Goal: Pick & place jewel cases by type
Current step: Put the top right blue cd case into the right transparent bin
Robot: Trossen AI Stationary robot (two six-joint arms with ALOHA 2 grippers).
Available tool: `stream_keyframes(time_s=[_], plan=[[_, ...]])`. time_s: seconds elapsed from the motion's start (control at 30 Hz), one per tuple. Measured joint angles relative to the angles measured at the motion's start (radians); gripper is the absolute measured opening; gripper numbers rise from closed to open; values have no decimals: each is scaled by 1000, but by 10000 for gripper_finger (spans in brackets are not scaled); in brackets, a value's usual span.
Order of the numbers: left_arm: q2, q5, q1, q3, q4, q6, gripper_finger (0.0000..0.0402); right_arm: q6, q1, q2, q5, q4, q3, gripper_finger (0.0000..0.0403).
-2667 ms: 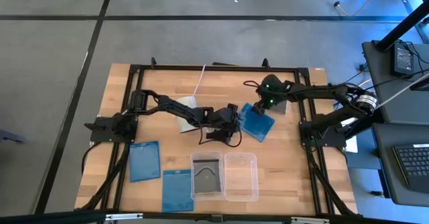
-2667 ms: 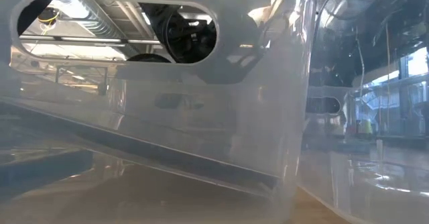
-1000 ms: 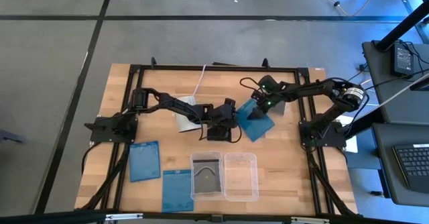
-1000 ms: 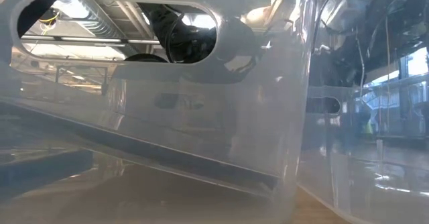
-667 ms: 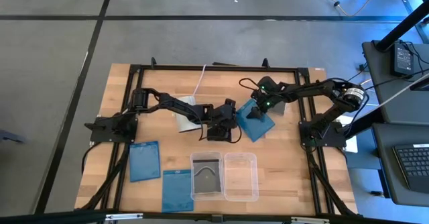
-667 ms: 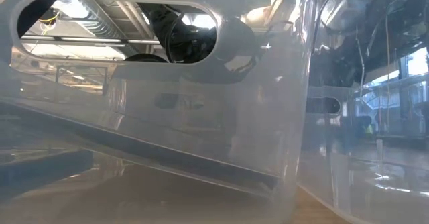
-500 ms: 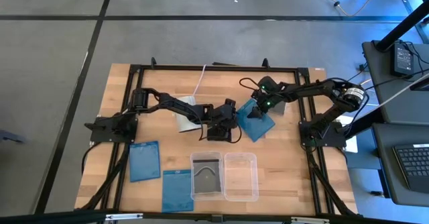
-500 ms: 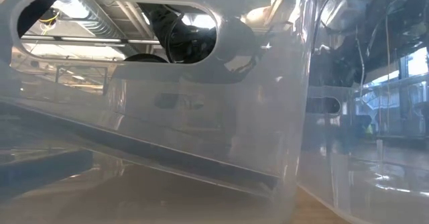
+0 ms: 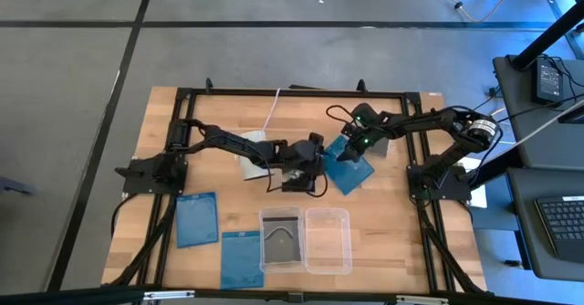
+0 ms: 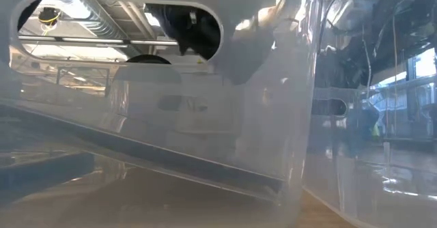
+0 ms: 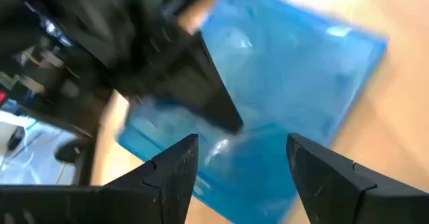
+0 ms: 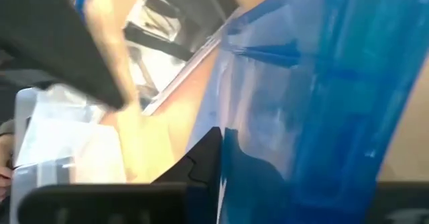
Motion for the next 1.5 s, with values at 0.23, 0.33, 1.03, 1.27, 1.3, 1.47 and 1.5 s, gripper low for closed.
stream_keyframes(time_s=[0.23, 0.33, 1.03, 1.27, 1.3, 1.47, 1.5], plan=[[-85, 13, -4, 0, -4, -97, 222, -5, 0, -8, -91, 31, -2, 45], [-119, 11, -4, 0, -29, -124, 222, -4, 0, -24, -96, 31, -2, 29], [-566, 16, -5, 0, -444, -388, 222, 54, 88, -388, -281, 288, -2, 14], [-611, 7, -5, 0, -562, -446, 222, -92, 313, -465, -394, 600, -2, 13], [-611, 7, -5, 0, -574, -456, 222, -137, 352, -465, -400, 626, -2, 14], [-604, 7, -2, 0, -623, -496, 222, -380, 521, -420, -401, 661, -2, 18], [-602, 7, -2, 0, -635, -500, 222, -412, 546, -402, -401, 673, -2, 18]])
